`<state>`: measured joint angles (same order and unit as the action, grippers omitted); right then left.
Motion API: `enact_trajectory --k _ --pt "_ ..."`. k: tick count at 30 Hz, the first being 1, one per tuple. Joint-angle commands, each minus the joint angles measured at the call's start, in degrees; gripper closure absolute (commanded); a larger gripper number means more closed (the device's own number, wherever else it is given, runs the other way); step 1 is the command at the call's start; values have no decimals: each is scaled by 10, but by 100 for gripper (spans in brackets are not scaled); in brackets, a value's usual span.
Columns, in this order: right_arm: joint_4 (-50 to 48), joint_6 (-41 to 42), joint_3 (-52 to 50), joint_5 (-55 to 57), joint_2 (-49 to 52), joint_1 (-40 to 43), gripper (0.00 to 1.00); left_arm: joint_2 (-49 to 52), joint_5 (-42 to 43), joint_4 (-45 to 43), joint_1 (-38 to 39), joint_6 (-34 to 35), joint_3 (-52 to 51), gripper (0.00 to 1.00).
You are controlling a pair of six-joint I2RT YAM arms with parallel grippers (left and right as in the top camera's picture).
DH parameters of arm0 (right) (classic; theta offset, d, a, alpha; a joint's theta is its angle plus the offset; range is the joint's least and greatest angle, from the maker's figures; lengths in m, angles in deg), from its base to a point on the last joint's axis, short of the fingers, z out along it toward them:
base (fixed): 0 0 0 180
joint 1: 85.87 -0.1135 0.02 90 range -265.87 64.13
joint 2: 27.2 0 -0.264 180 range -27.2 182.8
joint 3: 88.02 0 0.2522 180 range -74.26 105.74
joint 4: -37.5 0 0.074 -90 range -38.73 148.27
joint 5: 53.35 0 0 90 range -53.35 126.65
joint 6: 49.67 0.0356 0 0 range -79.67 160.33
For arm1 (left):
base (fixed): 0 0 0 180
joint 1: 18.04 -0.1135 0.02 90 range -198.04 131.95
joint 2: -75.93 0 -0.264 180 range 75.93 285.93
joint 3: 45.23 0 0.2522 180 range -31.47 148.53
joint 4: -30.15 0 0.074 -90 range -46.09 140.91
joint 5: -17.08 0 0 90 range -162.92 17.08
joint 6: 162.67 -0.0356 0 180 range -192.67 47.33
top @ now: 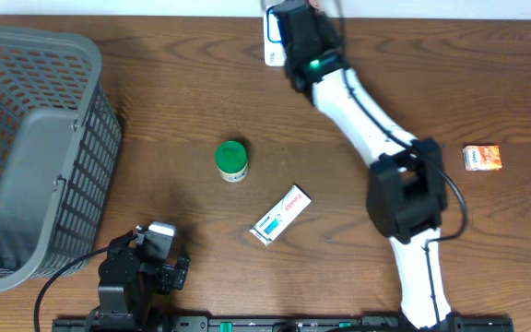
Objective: Scan the item barcode
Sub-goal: 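Lift the candy bar and hold it under the scanner, then carry the candy bar right and drop it beside the snack pack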
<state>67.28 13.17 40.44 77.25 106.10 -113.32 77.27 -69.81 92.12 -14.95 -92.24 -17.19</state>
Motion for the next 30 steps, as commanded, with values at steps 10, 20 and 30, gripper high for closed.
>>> enact_trajectory --k 10,20,30 --pt "-173 -319 15 148 127 -23 99 -3 3 28 -2 -1 -8 2" --pt "-165 -327 15 138 143 -34 99 -3 3 28 -2 -1 -8 2" --pt "-23 -238 15 158 70 -32 99 -3 3 28 -2 -1 -8 1"
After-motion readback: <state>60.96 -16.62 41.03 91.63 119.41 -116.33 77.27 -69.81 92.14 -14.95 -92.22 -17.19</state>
